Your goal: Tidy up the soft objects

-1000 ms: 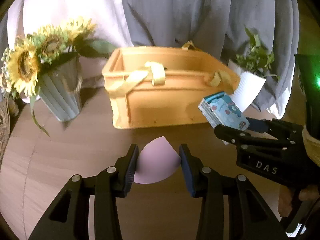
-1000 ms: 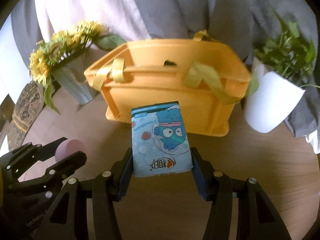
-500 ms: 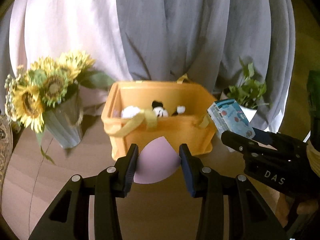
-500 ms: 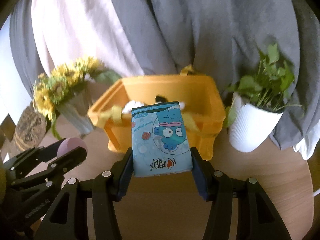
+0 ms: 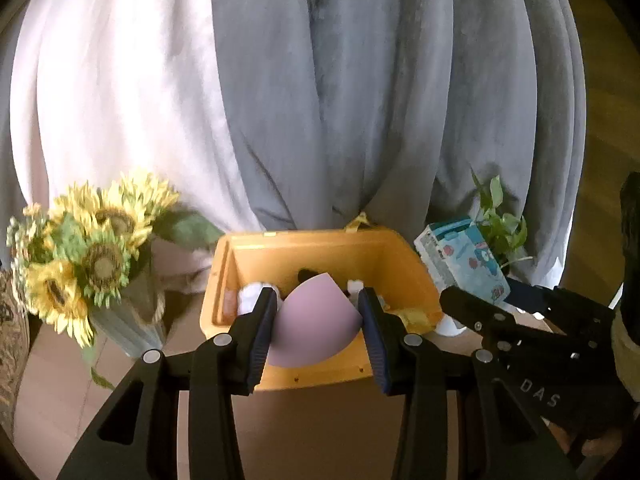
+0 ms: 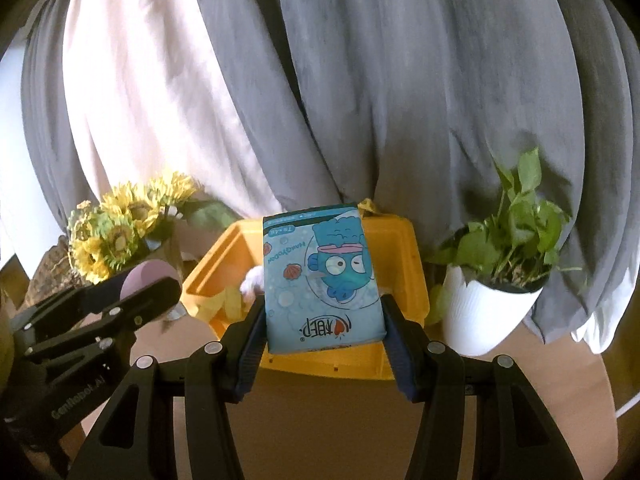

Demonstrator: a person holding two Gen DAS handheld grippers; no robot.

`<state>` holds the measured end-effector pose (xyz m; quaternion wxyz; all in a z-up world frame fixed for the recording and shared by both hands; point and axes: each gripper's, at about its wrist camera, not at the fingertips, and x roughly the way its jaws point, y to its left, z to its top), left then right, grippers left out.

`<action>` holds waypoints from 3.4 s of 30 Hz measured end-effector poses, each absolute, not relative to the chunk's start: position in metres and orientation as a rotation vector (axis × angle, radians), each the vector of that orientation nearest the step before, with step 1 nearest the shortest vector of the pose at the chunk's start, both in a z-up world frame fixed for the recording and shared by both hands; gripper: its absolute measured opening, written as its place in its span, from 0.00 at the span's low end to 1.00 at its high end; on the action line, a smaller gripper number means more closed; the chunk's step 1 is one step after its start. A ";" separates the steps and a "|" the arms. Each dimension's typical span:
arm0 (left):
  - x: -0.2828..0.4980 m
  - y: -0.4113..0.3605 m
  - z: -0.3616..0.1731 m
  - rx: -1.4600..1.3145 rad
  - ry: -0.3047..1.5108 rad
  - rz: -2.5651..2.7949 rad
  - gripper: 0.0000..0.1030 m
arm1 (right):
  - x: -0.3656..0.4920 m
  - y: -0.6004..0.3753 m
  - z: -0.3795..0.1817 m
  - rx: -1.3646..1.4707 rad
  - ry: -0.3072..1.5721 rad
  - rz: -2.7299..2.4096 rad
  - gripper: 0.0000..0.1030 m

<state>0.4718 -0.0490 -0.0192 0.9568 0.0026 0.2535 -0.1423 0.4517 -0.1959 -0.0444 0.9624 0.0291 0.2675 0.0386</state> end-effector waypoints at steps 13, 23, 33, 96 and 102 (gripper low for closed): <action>0.504 -0.051 0.005 0.021 0.456 -0.277 0.41 | 0.475 -0.192 -0.021 0.032 0.483 0.087 0.54; 0.552 -0.053 -0.007 0.028 0.511 -0.276 0.41 | 0.528 -0.194 -0.025 0.016 0.550 0.107 0.54; 0.605 -0.055 -0.047 0.041 0.640 -0.260 0.41 | 0.585 -0.200 -0.061 -0.014 0.675 0.079 0.54; 0.334 0.019 -0.001 0.058 0.525 -0.224 0.98 | 0.324 -0.156 -0.016 0.057 0.538 -0.175 0.70; 0.299 0.020 0.011 0.059 0.483 -0.210 0.99 | 0.291 -0.152 -0.008 0.053 0.514 -0.169 0.70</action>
